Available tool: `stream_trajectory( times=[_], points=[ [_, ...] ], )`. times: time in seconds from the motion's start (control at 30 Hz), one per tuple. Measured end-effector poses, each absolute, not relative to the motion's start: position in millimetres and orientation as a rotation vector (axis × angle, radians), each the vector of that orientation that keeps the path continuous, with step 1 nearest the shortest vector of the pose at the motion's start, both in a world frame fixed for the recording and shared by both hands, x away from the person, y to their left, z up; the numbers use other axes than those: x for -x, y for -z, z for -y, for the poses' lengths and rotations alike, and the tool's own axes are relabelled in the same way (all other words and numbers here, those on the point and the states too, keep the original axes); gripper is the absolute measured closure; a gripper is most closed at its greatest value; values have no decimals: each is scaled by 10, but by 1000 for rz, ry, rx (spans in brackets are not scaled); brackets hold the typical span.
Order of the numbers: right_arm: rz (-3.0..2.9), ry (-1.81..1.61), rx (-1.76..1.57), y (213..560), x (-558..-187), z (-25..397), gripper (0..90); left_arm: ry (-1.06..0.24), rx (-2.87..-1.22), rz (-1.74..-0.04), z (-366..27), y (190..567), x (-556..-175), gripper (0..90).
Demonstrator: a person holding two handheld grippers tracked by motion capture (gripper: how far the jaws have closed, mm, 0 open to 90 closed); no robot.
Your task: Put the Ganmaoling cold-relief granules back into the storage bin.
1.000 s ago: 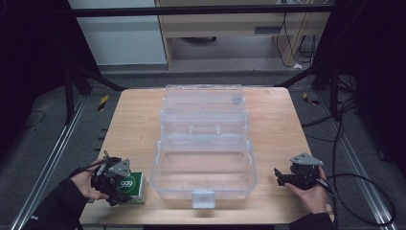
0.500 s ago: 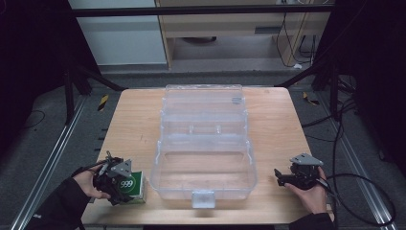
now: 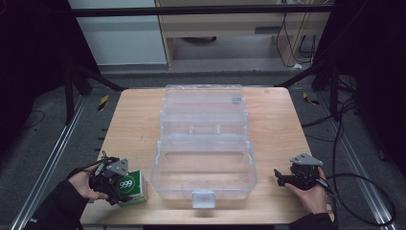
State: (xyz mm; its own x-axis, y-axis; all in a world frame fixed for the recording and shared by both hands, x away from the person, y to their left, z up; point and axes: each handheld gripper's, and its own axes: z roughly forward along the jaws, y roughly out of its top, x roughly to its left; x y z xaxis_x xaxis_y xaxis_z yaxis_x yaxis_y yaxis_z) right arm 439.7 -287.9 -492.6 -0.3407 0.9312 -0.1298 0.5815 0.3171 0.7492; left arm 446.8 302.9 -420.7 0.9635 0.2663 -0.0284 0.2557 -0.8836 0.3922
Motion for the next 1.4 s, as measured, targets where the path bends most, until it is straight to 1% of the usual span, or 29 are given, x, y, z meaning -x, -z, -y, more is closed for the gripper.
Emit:
stream_trajectory(
  times=[0.63, 1.1, 1.4],
  points=[
    [-2028, -829, -1331, 4932, -4390, 2876, 24, -121, -2677, -371, -3046, 3641, -4422, 140],
    [-2029, -832, -1326, 4935, -4387, 2875, 27, -177, -2669, -357, -2975, 3337, -4430, 143],
    [-2024, -844, -1329, 4934, -4387, 2876, 28, -206, -2656, -315, -2835, 3139, -4463, 144]
  ],
)
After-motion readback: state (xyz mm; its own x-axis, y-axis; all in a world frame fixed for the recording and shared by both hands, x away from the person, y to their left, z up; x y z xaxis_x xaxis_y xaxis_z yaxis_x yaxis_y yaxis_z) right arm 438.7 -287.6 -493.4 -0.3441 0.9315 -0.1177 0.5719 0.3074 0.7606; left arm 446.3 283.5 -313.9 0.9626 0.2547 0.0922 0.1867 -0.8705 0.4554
